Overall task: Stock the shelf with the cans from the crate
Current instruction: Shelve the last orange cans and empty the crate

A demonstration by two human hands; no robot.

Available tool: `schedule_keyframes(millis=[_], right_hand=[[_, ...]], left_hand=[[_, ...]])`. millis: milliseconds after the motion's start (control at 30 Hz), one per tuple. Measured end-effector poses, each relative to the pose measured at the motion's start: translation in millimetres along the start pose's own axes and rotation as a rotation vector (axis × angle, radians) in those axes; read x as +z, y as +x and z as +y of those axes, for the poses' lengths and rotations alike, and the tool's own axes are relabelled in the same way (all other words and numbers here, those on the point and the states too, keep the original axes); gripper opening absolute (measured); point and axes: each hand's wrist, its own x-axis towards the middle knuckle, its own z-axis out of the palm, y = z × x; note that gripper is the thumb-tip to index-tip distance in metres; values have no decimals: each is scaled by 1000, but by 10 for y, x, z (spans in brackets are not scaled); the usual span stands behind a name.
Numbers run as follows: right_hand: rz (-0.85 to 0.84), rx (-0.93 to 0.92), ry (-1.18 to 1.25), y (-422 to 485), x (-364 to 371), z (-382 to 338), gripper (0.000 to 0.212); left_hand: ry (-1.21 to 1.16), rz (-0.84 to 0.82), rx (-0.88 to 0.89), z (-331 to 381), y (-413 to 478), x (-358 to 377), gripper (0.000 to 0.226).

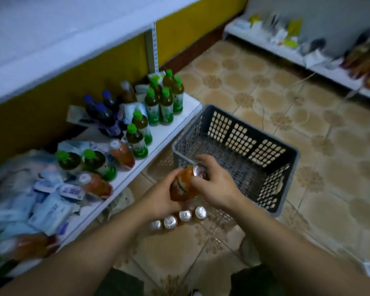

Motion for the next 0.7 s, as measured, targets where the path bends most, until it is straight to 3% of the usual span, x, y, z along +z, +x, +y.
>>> schedule_keyframes(millis=[133, 233, 367, 500, 700], right_hand=[[100, -141, 229, -205, -251, -628, 42], [99, -277, 354, -393, -331, -1097, 55], [35, -397, 291, -558, -394, -1678, 77], [37, -473, 265, -614, -378, -2250, 72], [9, -532, 176, -531, -119, -3088, 76]], left_hand=[[-73, 209, 106, 613, -469, -326, 76], [-153, 320, 145, 990, -824, -551, 73], [-223, 390, 175, 1278, -1251, -813, 69], [-250, 522, 191, 1414, -1603, -1123, 96], [-157, 657, 211, 1475, -1930, -1720, 70]])
